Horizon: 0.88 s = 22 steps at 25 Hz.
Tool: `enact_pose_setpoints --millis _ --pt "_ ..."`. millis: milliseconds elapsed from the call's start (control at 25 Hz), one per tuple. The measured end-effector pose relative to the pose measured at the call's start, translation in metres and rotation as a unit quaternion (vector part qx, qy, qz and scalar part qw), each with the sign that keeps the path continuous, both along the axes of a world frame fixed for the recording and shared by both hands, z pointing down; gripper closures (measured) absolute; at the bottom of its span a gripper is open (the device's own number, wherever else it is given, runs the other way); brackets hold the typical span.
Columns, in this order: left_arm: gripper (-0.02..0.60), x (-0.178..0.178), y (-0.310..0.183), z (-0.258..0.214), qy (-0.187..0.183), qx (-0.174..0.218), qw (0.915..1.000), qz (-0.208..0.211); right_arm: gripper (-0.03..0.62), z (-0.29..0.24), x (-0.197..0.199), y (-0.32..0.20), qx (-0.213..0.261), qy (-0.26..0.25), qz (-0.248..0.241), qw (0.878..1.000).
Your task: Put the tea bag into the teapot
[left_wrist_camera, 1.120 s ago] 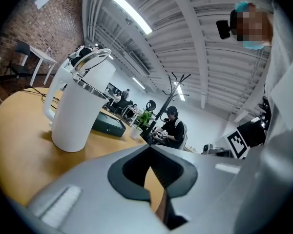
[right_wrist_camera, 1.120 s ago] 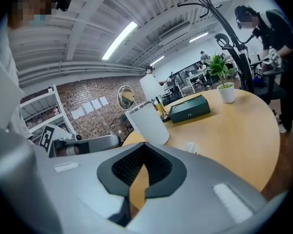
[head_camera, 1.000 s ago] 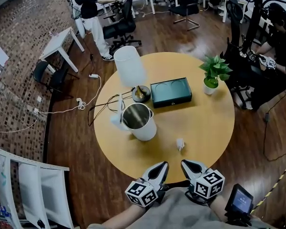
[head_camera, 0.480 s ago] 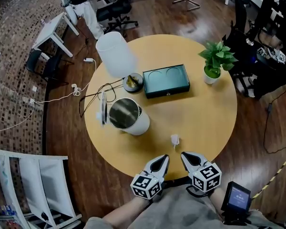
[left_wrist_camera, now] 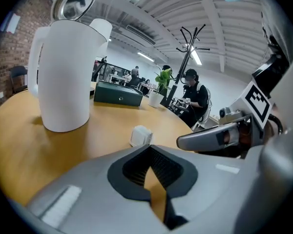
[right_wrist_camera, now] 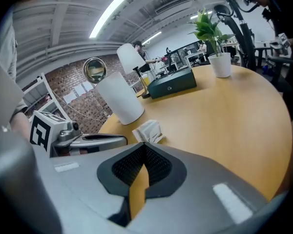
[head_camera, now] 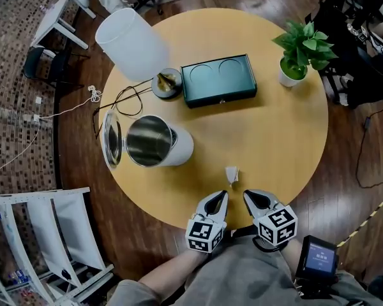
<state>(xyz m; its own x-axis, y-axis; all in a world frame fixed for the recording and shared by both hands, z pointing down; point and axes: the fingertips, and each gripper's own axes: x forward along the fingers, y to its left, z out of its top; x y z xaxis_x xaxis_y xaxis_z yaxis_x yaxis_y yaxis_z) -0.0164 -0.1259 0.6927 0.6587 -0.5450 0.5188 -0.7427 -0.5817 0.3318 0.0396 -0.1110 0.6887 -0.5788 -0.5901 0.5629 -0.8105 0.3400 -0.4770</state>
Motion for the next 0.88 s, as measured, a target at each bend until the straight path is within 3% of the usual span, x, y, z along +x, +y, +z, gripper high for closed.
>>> enact_pose_setpoints --millis 80,320,400,720,880 --pt "0.563 0.003 0.000 0.008 -0.009 0.003 1.0000 -0.001 0.591 0.005 0.002 -0.002 -0.004 -0.001 -0.001 1.000" --pt "0.413 0.018 -0.007 0.019 -0.022 0.019 0.9996 0.004 0.591 0.021 0.011 -0.009 -0.015 0.001 0.000 1.000" --pt "0.397 0.024 -0.014 0.026 -0.029 0.028 0.9992 0.001 0.591 0.029 0.015 -0.012 -0.018 -0.002 -0.001 1.000" --pt "0.399 0.033 -0.037 0.028 -0.044 0.044 0.9980 -0.012 0.591 0.036 0.018 -0.015 -0.026 -0.009 -0.002 1.000" --pt "0.495 0.028 -0.044 0.027 -0.067 0.064 0.9955 -0.020 0.591 0.036 0.018 -0.018 -0.026 -0.010 -0.002 1.000"
